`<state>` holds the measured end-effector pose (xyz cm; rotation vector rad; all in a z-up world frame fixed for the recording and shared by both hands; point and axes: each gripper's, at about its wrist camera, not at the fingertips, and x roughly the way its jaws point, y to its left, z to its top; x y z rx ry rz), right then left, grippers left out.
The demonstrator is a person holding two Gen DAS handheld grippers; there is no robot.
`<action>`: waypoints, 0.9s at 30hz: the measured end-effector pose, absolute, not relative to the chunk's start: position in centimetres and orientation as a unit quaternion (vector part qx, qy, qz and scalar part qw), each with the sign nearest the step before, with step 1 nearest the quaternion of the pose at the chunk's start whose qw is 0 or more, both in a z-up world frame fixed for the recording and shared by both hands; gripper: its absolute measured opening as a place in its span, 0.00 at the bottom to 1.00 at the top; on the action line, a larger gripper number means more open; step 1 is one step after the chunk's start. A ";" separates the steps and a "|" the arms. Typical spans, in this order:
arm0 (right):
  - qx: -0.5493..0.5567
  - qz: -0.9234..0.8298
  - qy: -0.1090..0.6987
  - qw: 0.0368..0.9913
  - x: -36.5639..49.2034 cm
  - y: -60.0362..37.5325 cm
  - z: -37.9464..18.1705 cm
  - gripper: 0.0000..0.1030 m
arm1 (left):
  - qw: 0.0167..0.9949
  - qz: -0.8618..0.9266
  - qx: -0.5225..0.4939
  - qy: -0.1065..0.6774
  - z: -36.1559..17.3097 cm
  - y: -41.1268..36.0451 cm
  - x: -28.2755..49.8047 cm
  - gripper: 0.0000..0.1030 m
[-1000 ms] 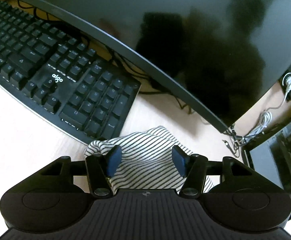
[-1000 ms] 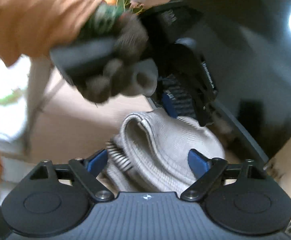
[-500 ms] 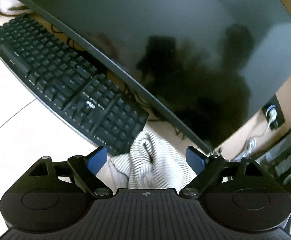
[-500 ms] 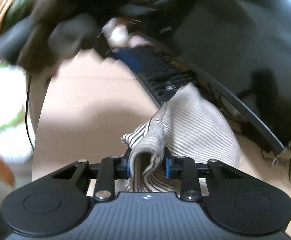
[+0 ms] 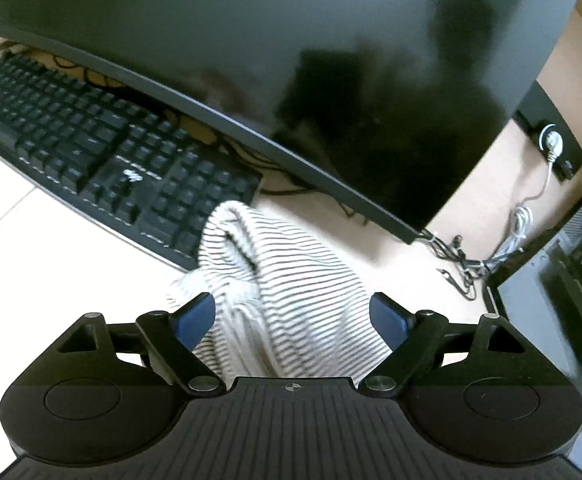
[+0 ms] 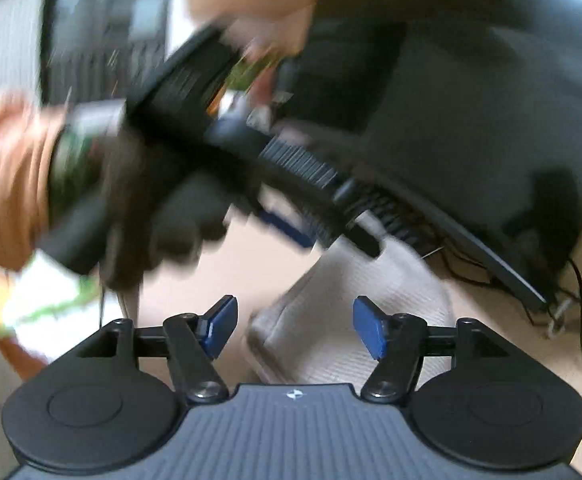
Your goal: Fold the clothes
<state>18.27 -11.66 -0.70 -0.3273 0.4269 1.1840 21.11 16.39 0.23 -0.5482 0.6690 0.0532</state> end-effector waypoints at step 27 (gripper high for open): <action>-0.058 0.432 0.324 0.839 27.2 -14.8 -5.5 0.75 | 0.918 0.003 -0.223 0.329 0.4 15.2 21.8 0.83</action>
